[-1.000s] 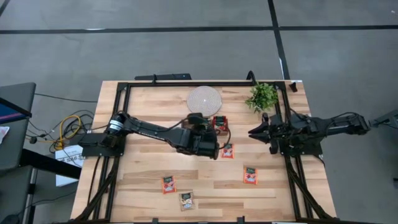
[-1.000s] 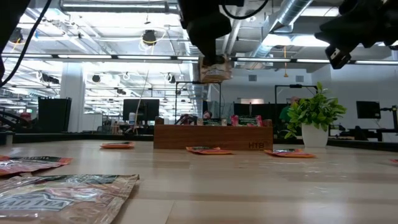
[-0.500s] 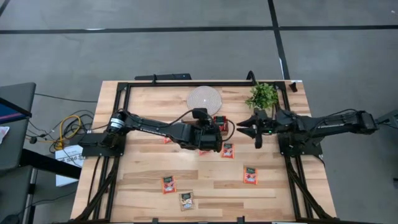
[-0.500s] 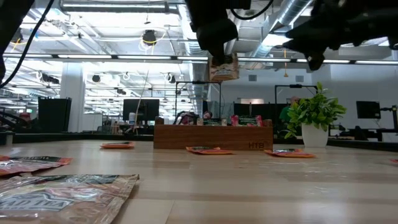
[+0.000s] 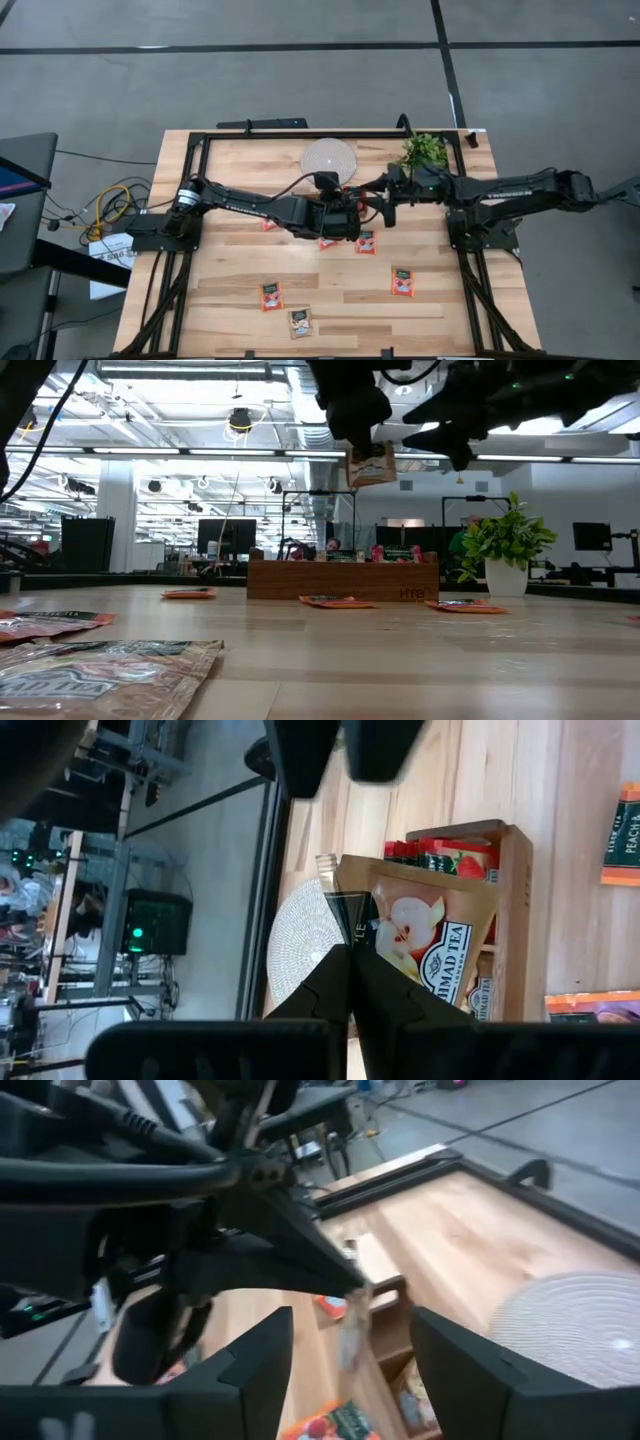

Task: Pick & Place Tea
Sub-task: Put the top brown tea bag into the middle slot of the wooden organizer

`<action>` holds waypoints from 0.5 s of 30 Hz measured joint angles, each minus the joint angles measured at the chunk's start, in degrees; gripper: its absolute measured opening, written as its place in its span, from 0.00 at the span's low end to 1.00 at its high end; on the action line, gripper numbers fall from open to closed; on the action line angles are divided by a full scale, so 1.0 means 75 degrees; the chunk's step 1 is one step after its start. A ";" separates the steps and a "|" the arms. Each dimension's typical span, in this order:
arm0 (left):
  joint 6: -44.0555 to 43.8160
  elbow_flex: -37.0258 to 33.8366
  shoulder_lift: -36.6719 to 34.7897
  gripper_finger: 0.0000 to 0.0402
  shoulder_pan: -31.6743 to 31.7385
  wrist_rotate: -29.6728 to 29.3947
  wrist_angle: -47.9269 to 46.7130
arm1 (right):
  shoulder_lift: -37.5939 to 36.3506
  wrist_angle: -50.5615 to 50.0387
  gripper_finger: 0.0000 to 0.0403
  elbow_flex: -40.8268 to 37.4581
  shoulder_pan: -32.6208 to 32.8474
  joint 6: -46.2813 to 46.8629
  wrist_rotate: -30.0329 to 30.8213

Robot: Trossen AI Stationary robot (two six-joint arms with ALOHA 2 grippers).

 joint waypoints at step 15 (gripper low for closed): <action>-0.0465 0.0003 -0.0478 0.00 -0.0020 0.0645 -0.0091 | 0.1183 -0.0003 0.50 0.0718 -0.0096 -0.0020 -0.0443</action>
